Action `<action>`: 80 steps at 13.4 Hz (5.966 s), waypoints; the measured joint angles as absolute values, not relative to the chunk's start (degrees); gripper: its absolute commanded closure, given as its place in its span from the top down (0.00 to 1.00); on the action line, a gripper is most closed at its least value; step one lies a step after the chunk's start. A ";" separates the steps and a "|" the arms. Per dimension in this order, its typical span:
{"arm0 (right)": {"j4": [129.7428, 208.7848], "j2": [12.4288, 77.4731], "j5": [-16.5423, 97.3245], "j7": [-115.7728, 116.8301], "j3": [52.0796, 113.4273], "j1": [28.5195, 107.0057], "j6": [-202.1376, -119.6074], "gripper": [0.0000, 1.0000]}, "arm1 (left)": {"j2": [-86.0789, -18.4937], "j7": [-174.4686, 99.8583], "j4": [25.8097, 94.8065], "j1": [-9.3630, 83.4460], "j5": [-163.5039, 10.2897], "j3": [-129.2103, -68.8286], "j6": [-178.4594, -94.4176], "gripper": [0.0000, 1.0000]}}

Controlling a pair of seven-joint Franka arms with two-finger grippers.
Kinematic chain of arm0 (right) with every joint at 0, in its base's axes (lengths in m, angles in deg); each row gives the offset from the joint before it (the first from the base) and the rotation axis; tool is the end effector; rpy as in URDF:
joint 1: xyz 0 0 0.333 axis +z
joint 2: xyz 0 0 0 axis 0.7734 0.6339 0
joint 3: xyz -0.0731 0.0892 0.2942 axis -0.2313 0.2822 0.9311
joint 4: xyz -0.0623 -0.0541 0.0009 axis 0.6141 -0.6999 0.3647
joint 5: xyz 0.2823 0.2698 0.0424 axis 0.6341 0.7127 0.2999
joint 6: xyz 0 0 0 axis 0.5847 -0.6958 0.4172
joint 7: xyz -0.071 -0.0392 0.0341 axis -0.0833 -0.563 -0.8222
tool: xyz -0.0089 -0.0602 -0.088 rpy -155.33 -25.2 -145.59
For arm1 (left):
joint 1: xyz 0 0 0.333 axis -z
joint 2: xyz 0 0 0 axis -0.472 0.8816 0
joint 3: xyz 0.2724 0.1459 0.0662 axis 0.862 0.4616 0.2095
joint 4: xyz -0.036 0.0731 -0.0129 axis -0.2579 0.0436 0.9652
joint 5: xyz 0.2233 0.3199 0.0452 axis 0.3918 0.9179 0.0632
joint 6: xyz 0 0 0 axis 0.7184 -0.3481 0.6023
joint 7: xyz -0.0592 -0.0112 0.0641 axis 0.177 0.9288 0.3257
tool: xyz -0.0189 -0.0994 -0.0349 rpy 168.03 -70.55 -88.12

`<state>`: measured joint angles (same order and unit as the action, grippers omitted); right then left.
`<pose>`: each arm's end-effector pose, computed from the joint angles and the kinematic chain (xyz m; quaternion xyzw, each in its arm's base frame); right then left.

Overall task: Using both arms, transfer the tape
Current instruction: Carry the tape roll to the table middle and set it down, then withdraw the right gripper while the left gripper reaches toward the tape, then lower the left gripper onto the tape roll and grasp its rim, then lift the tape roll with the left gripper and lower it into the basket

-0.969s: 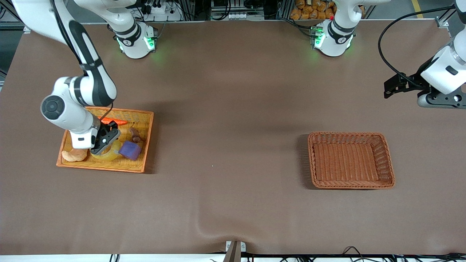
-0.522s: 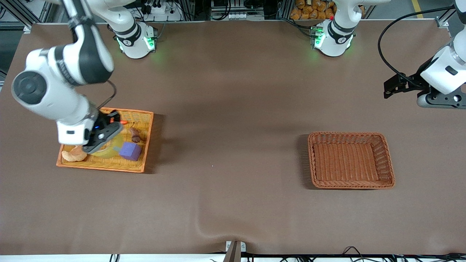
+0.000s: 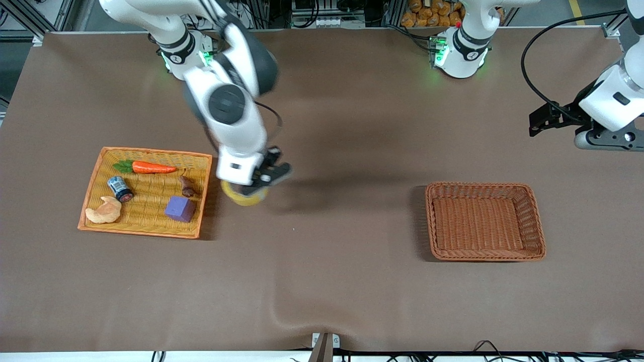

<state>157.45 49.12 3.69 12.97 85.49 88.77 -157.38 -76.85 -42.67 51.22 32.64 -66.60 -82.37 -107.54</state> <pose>0.5564 0.4013 0.3783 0.9696 0.2433 -0.0191 0.0174 0.5527 -0.0565 0.6077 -0.9986 0.0434 0.0300 0.0104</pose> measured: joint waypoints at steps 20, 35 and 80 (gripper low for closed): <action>143.09 64.96 6.37 42.11 83.80 92.88 -166.11 1.00 | -63.17 -34.00 51.22 41.09 -59.60 -84.02 -110.98 1.00; 143.75 36.45 8.60 8.99 82.12 56.27 -133.52 1.00 | -52.21 -8.70 55.31 52.88 -69.79 -86.61 -138.31 1.00; 152.40 28.96 4.78 -5.75 83.79 46.69 -130.50 1.00 | -31.90 40.53 46.33 73.63 -47.47 -85.56 -155.25 0.00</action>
